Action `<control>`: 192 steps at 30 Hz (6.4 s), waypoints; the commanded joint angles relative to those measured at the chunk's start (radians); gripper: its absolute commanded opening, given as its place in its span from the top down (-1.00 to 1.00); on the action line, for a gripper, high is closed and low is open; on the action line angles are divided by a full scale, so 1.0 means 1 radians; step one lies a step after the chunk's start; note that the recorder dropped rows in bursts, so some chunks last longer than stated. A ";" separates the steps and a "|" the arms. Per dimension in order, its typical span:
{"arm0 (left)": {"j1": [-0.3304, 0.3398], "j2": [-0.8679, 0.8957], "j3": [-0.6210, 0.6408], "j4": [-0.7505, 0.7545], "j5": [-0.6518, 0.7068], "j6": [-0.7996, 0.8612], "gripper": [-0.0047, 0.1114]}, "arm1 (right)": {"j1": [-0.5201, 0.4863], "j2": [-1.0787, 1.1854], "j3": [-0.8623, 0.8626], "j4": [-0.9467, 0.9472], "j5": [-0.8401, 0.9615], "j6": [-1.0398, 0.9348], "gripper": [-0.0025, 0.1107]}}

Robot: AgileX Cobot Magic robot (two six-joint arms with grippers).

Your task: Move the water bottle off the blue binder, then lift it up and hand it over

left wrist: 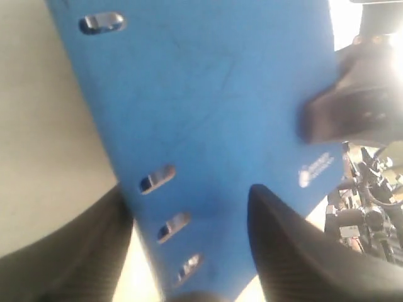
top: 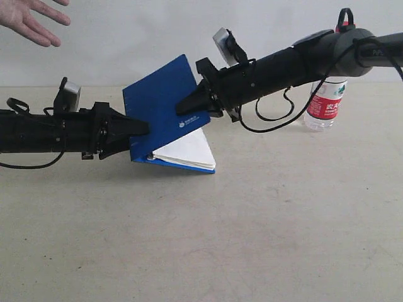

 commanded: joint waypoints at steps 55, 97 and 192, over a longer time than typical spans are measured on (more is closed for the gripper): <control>-0.200 0.023 -0.095 -0.021 0.124 0.026 0.53 | 0.074 0.088 -0.002 -0.400 -0.089 0.106 0.96; -0.033 0.044 -0.180 -0.021 0.124 -0.126 -0.30 | 0.074 -0.008 -0.007 -0.299 -0.097 -0.071 0.96; -0.250 -0.753 0.002 1.224 -0.941 -1.313 0.84 | 0.105 -0.503 -0.005 -0.528 -0.099 -0.048 0.96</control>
